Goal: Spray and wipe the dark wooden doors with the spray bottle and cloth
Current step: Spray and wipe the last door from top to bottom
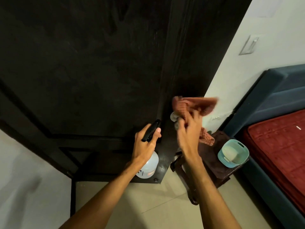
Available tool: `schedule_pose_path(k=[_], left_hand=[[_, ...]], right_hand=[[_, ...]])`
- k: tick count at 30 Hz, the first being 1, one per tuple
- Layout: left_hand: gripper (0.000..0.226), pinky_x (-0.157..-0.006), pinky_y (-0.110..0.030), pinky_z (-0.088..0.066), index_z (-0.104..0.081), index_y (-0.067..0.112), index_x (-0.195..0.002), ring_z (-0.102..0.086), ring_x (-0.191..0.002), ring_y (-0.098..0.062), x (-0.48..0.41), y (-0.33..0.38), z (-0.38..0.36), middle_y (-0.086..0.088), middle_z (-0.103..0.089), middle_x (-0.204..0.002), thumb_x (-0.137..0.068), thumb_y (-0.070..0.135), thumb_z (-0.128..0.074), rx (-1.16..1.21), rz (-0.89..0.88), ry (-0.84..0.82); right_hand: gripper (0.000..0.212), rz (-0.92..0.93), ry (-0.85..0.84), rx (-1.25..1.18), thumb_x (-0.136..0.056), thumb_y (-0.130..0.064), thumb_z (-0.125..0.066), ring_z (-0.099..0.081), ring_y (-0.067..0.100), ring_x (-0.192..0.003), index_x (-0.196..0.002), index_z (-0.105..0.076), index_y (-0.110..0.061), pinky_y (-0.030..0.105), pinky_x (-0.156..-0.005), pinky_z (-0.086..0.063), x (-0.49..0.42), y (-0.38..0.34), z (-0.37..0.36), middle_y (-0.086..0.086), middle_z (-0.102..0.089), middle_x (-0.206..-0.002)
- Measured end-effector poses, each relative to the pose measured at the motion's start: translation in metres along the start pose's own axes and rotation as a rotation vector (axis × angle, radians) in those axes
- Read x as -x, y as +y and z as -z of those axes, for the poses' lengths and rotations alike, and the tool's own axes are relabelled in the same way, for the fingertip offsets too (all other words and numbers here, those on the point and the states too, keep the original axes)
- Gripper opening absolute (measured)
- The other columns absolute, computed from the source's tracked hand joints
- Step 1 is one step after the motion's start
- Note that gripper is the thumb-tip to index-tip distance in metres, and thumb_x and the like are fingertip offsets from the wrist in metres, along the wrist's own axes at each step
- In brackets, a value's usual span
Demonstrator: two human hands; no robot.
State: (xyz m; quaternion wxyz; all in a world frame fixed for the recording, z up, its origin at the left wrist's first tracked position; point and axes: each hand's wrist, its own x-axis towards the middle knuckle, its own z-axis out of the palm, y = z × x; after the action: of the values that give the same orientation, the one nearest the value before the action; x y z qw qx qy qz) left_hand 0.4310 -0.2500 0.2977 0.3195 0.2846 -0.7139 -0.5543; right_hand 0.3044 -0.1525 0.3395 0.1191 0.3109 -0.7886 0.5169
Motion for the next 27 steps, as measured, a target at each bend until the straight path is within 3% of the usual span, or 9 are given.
schedule_pose_path(k=[5,7,12,15,17,19,21,24,27], left_hand=[[0.050,-0.071,-0.055,-0.057,-0.070,0.033,-0.108,-0.064,-0.085,-0.050,-0.008,-0.007,0.008,-0.001,-0.071,-0.091,-0.089,0.077,-0.058,0.030,0.026,0.001],[0.053,-0.072,-0.055,-0.058,-0.070,0.034,-0.104,-0.064,-0.086,-0.046,-0.011,-0.008,0.011,-0.001,-0.073,-0.097,-0.087,0.082,-0.054,0.010,0.019,-0.004],[0.058,-0.072,-0.053,-0.059,-0.071,0.037,-0.106,-0.066,-0.087,-0.044,-0.016,-0.005,0.018,0.004,-0.073,-0.098,-0.082,0.087,-0.052,0.021,0.029,-0.007],[0.052,-0.066,-0.043,-0.056,-0.072,0.033,-0.099,-0.066,-0.081,-0.036,-0.016,-0.004,0.020,0.003,-0.073,-0.093,-0.087,0.080,-0.054,0.047,0.025,-0.023],[0.042,-0.065,-0.036,-0.051,-0.071,0.033,-0.094,-0.062,-0.078,-0.024,-0.013,-0.001,0.020,0.007,-0.073,-0.088,-0.090,0.072,-0.056,0.068,0.013,-0.050],[0.038,-0.063,-0.029,-0.048,-0.071,0.031,-0.092,-0.061,-0.072,-0.017,-0.010,0.001,0.020,0.006,-0.072,-0.083,-0.090,0.067,-0.057,0.095,-0.001,-0.053],[0.040,-0.060,-0.027,-0.047,-0.071,0.029,-0.092,-0.062,-0.067,-0.017,-0.009,-0.003,0.018,0.004,-0.071,-0.080,-0.090,0.067,-0.058,0.104,-0.003,-0.057],[0.058,-0.065,-0.038,-0.055,-0.071,0.034,-0.106,-0.067,-0.085,-0.044,-0.008,-0.008,0.015,-0.012,-0.070,-0.101,-0.084,0.085,-0.056,0.062,0.040,-0.058],[0.060,-0.073,-0.038,-0.059,-0.069,0.031,-0.123,-0.068,-0.098,-0.036,-0.006,-0.004,0.015,-0.007,-0.063,-0.117,-0.087,0.078,-0.060,0.026,0.057,-0.065]], right_hand=[[0.048,0.437,-0.405,0.942,-0.093,-0.045,-0.037,-0.046,0.030,-0.118,-0.105,-0.076,-0.019,0.055,-0.105,-0.035,0.003,-0.010,-0.023,0.004,-0.065,-0.116],[0.054,0.465,-0.471,1.014,-0.092,-0.047,-0.034,-0.045,0.030,-0.125,-0.111,-0.075,-0.018,0.057,-0.112,-0.031,0.009,-0.010,-0.022,0.004,-0.068,-0.121],[0.039,0.279,-0.306,0.949,-0.090,-0.037,-0.046,-0.046,0.033,-0.118,-0.107,-0.074,-0.015,0.052,-0.091,-0.042,-0.007,-0.024,-0.014,0.007,-0.059,-0.126],[0.041,0.384,-0.640,1.254,-0.094,-0.042,-0.055,-0.025,0.037,-0.144,-0.125,-0.071,-0.020,0.067,-0.113,-0.022,0.006,-0.025,-0.015,0.006,-0.050,-0.148],[0.045,0.403,-0.691,1.257,-0.096,-0.043,-0.053,-0.024,0.035,-0.144,-0.131,-0.069,-0.020,0.066,-0.116,-0.018,0.009,-0.023,-0.011,0.004,-0.054,-0.147],[0.037,0.302,-0.446,0.916,-0.093,-0.038,-0.051,-0.041,0.029,-0.128,-0.115,-0.074,-0.020,0.057,-0.105,-0.036,0.006,-0.020,-0.008,0.002,-0.064,-0.131],[0.026,-0.049,-0.143,0.308,-0.092,-0.029,-0.049,-0.053,0.022,-0.112,-0.099,-0.074,-0.024,0.046,-0.096,-0.046,0.002,-0.020,-0.006,0.000,-0.069,-0.117],[0.018,-0.686,0.193,-0.563,-0.103,-0.026,-0.050,-0.066,0.019,-0.093,-0.093,-0.065,-0.026,0.037,-0.086,-0.049,-0.002,-0.024,-0.008,-0.001,-0.069,-0.097],[0.031,-1.073,0.115,-1.292,-0.105,-0.034,-0.047,-0.067,0.019,-0.082,-0.111,-0.067,-0.012,0.032,-0.076,-0.054,0.009,-0.018,-0.008,0.004,-0.068,-0.093]])
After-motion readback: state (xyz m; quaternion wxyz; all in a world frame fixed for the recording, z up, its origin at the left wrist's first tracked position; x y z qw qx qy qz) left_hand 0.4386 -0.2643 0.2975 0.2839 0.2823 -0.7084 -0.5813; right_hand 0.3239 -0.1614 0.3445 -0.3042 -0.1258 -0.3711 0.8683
